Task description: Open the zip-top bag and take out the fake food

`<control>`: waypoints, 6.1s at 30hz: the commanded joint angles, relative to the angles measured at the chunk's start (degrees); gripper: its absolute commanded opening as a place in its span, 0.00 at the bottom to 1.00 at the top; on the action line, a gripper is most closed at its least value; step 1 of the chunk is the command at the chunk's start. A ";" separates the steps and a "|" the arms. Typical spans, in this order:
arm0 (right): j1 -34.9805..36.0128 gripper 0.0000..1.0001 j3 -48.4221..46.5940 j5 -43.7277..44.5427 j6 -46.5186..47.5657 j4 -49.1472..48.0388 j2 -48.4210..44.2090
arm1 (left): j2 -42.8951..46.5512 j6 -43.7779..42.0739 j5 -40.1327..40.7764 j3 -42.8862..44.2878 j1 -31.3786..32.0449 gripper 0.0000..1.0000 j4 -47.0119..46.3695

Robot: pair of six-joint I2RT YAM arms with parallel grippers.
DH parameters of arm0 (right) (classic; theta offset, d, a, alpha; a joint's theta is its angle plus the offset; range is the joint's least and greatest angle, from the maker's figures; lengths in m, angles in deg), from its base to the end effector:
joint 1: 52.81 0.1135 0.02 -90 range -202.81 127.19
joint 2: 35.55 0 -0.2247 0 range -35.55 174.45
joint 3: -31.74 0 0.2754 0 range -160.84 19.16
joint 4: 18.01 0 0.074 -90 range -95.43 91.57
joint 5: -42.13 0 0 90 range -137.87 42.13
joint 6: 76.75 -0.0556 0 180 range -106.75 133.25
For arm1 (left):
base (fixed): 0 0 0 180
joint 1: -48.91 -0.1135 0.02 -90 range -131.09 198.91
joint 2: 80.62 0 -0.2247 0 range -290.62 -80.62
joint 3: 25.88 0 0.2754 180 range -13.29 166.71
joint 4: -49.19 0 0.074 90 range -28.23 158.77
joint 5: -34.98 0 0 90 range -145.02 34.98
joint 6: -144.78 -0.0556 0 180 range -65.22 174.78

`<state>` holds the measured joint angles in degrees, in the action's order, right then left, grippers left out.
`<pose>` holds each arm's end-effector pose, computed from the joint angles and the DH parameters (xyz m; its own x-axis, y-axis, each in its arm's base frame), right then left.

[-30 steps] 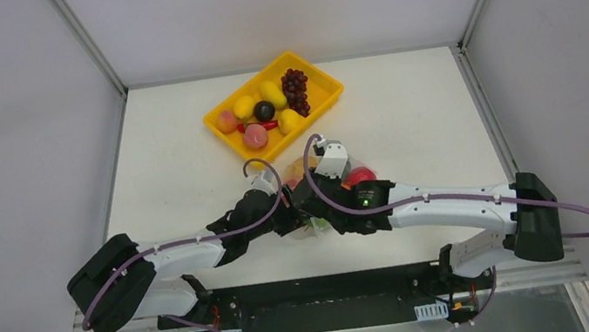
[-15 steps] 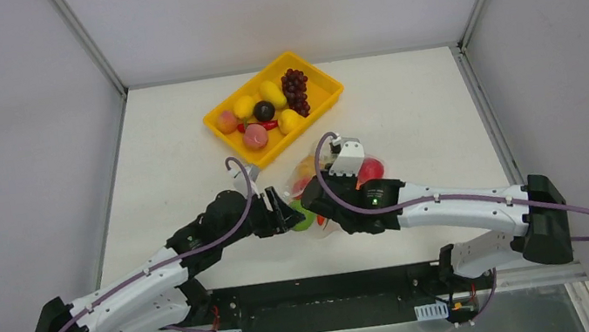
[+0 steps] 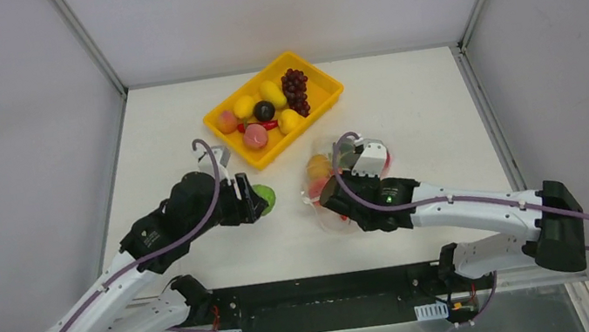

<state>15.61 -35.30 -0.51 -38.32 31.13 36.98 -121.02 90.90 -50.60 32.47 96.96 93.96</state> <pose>0.1452 0.2559 0.2104 -0.5572 0.0341 -0.8297 -0.0592 0.9950 0.0806 0.1545 -0.1655 0.2856 -0.6536 -0.1520 -0.7414 0.3841 0.7775 -0.4980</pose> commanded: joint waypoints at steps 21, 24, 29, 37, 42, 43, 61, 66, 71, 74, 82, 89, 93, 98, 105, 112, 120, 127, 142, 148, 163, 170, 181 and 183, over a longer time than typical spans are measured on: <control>-0.34 0.00 3.57 -4.12 2.49 -0.42 -12.04 | -60.02 -16.30 -0.38 45.49 -20.11 0.27 -4.53; -0.31 0.00 3.52 -4.95 2.72 -1.02 -11.52 | -68.96 -16.86 -2.44 52.43 -21.39 0.30 -2.34; -0.36 0.00 2.53 -6.42 3.55 -1.28 -9.88 | -77.71 -16.65 -2.67 60.16 -23.55 0.38 2.57; -0.42 0.00 0.82 -6.33 4.04 -1.33 -7.86 | -75.74 -14.61 -7.55 59.43 -25.10 0.63 6.21; -0.44 0.00 -1.44 -6.05 4.70 -0.39 -6.07 | -65.08 -11.55 -11.35 53.44 -25.07 0.79 3.24; -0.42 0.00 -1.78 -6.09 4.78 -0.35 -5.78 | -61.54 -10.77 -12.10 51.62 -25.04 0.83 2.21; -0.31 0.00 -5.10 -10.02 2.59 -4.62 -1.30 | -15.17 6.23 -9.70 1.02 -10.28 0.82 -17.03; -0.32 0.00 -5.90 -11.67 1.86 -6.38 -1.26 | -8.10 7.52 -2.13 -8.42 -0.02 0.77 -25.66; -0.35 0.00 -7.20 -13.41 1.44 -7.72 -0.71 | -7.98 13.86 3.88 -15.29 4.86 0.73 -35.20; -0.31 0.00 -7.33 -14.07 -0.11 -8.62 -0.44 | -11.80 17.92 7.33 -16.33 7.69 0.72 -39.51; -0.31 0.00 -6.49 -15.01 -4.37 -10.93 0.46 | -21.24 23.08 14.42 -15.79 11.38 0.70 -46.84; -0.25 0.00 -4.06 -18.16 -7.48 -15.46 1.79 | -25.15 27.37 22.19 -18.16 11.37 0.72 -51.45; -0.23 0.00 -2.65 -18.70 -8.95 -17.59 1.11 | -27.91 26.49 24.58 -17.72 11.36 0.75 -53.33; -0.27 0.00 -1.55 -19.80 -10.00 -19.24 0.80 | -31.66 25.28 27.76 -17.56 11.41 0.78 -56.58; 0.20 0.00 1.94 -23.33 -12.69 -23.50 2.46 | -36.93 23.65 30.12 -16.52 11.15 0.81 -61.63; 1.21 0.00 2.07 -23.97 -12.95 -24.34 3.83 | -42.54 23.56 28.77 -15.25 9.88 0.81 -66.36; 2.01 0.00 3.68 -24.54 -14.36 -25.56 3.88 | -44.74 20.63 26.80 -16.68 9.17 0.77 -76.66; 2.59 0.00 3.84 -25.10 -15.19 -26.69 3.05 | -46.02 17.52 26.65 -18.61 8.75 0.76 -85.01; 2.46 0.00 0.31 -18.88 -13.43 -18.76 0.14 | -50.73 1.70 24.85 -23.20 8.68 0.74 -101.78; 2.49 0.00 1.30 -18.76 -13.77 -18.63 -0.93 | -53.82 1.45 24.81 -23.01 8.64 0.55 -105.06; 0.71 0.00 1.63 -5.89 -12.75 -6.82 -4.76 | -36.05 0.93 11.64 -20.51 8.64 0.28 -74.58; 0.31 0.00 1.96 -2.68 -11.84 -3.89 -4.76 | -30.45 0.97 5.87 -15.98 8.66 0.25 -53.30; 0.00 0.00 2.15 -1.50 -9.37 -1.29 -4.41 | -20.34 -2.64 -2.50 -11.83 8.61 0.24 -35.34; -0.03 0.00 2.80 -1.24 -9.85 -0.77 -4.24 | -16.93 -3.77 -4.24 -9.96 8.45 0.25 -31.80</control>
<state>15.92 -33.22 -4.60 -48.86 27.59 33.29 -144.32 90.57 -49.31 17.32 105.82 55.18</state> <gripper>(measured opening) 0.008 0.653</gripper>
